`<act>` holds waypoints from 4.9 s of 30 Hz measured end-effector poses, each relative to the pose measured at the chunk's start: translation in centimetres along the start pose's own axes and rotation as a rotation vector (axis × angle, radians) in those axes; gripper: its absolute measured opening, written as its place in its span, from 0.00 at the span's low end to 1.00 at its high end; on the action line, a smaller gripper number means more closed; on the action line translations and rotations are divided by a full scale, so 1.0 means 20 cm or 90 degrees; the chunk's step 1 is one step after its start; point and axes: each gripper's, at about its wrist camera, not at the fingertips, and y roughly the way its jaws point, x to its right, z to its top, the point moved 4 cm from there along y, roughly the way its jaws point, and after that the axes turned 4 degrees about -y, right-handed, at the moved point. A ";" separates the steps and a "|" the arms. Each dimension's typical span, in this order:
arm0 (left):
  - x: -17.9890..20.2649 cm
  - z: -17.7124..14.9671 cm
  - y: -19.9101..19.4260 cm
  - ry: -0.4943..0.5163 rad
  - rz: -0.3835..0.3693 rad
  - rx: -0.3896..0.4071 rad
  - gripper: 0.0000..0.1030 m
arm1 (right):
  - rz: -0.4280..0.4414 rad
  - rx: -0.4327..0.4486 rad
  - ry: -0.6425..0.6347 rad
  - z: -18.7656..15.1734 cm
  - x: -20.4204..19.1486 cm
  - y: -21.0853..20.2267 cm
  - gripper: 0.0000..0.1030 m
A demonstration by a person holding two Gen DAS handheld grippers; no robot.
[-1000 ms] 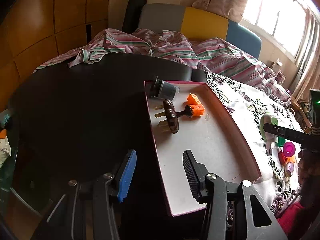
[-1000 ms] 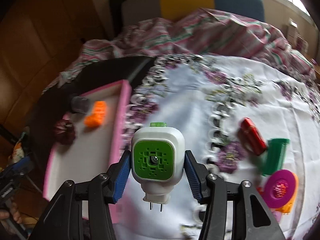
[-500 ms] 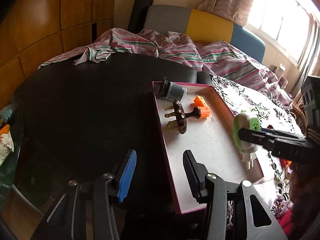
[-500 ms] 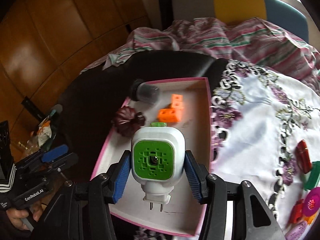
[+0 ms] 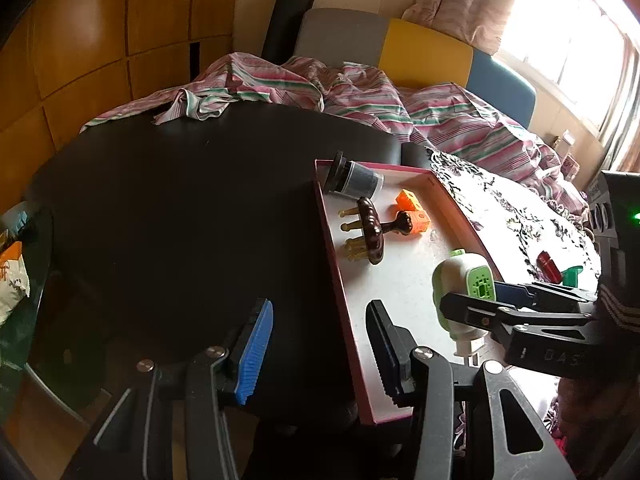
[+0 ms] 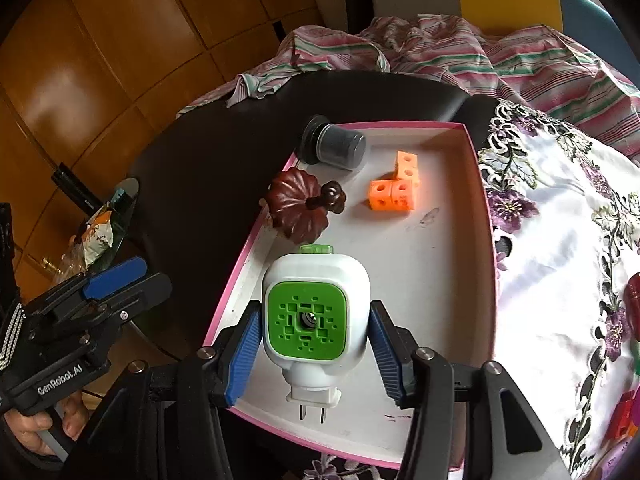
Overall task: Organize rigid objects
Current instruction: 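Lower the white-green plug device into the tray and open the right gripper, then move the left gripper to the toys and grasp the magenta disc, then lift the magenta disc with the left gripper while the right gripper grasps the green cup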
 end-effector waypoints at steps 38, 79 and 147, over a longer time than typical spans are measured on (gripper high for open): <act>-0.05 0.01 -0.01 -0.017 0.016 0.006 0.48 | 0.024 -0.002 0.063 0.08 -0.09 0.17 0.52; 0.43 0.00 0.01 0.133 -0.064 -0.010 0.48 | -0.167 0.117 0.209 -0.16 0.65 -0.55 0.52; 1.98 -0.26 0.49 0.343 -0.400 -0.208 0.52 | -0.192 0.322 0.660 -0.74 1.56 -1.07 0.57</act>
